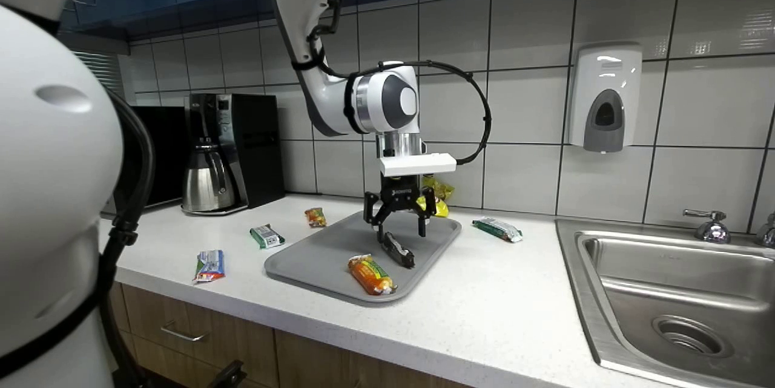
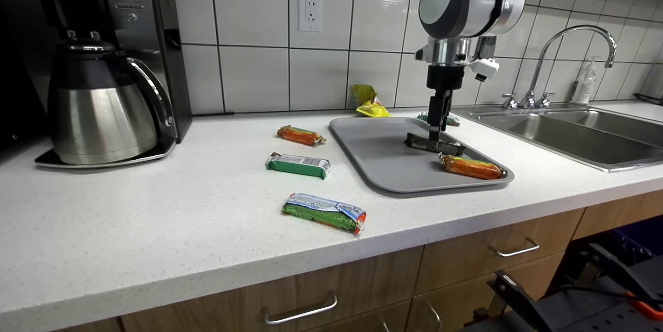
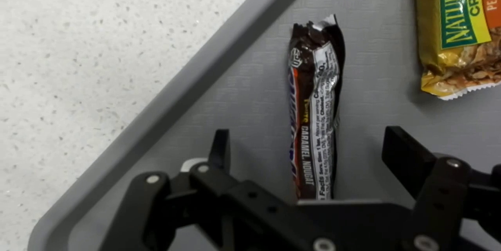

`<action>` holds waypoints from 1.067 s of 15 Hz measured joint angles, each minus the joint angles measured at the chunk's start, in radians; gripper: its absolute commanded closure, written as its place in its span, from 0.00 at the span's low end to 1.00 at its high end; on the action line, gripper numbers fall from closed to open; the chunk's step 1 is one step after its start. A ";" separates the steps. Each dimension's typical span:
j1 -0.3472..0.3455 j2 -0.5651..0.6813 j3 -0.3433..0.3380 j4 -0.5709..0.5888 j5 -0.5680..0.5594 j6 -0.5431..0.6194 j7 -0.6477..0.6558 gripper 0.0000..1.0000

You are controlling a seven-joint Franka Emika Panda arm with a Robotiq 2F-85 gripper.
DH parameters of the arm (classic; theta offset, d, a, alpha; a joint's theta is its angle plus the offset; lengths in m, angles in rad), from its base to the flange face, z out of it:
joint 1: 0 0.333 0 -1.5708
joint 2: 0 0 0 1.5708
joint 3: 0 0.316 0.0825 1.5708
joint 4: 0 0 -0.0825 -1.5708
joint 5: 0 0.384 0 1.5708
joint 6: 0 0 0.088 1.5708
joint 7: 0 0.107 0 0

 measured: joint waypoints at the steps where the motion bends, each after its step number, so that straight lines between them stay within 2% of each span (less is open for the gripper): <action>1: 0.000 0.001 0.000 0.000 0.000 0.000 0.000 0.00; 9: -0.003 0.009 -0.009 0.017 0.000 0.001 0.000 0.00; 16: -0.027 0.039 -0.036 0.096 0.000 0.001 0.000 0.00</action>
